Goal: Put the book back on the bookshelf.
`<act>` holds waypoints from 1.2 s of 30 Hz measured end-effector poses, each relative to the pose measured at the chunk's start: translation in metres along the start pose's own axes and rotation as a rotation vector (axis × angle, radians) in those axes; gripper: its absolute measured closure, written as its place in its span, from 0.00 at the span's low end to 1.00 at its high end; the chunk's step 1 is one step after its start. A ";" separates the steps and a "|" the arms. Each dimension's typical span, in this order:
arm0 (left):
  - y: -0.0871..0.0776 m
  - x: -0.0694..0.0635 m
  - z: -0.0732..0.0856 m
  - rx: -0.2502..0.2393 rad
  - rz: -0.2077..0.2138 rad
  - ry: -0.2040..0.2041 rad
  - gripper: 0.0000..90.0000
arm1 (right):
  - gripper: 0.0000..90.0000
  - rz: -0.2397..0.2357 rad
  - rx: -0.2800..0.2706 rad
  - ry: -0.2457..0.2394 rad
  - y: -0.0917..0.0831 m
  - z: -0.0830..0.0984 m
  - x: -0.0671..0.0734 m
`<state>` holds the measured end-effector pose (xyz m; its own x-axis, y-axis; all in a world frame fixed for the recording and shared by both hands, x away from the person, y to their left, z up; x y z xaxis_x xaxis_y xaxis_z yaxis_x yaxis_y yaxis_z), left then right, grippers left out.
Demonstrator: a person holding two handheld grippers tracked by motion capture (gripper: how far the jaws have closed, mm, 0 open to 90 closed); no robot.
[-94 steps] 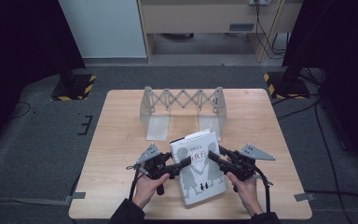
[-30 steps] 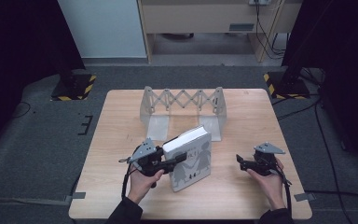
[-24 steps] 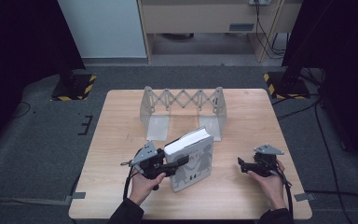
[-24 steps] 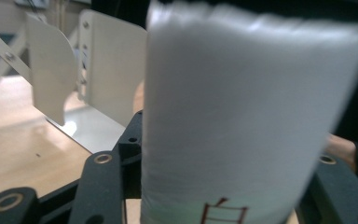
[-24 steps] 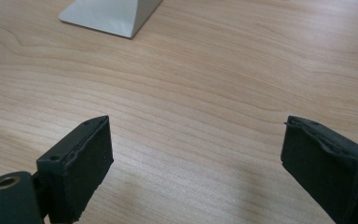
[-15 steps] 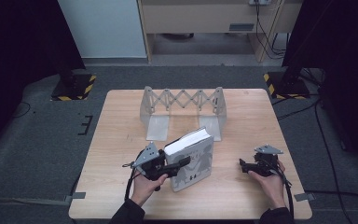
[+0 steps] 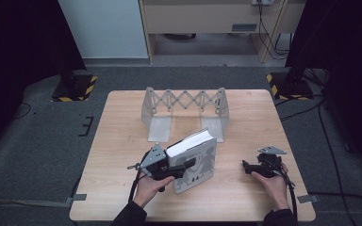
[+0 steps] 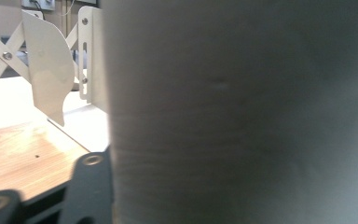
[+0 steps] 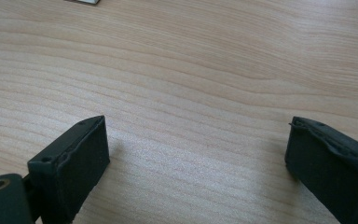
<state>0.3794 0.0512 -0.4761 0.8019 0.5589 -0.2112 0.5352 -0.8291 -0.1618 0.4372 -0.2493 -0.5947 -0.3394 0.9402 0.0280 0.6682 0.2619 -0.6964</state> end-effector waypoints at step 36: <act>-0.003 -0.017 -0.051 0.075 -0.035 0.034 0.46 | 0.07 -0.003 0.001 -0.004 0.000 0.000 0.002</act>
<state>0.3781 0.0431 -0.4231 0.7922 0.5857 -0.1717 0.5428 -0.8047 -0.2405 0.4362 -0.2478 -0.5947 -0.3436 0.9387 0.0275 0.6663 0.2644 -0.6972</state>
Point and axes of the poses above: each handheld gripper's, and its own axes: y roughly forward along the jaws, z roughly out of its underside, x roughly to its left, the point moved 8 cm from there along y, roughly forward along the jaws, and after that the axes turned 2 degrees about -z, right-handed, at the moved point
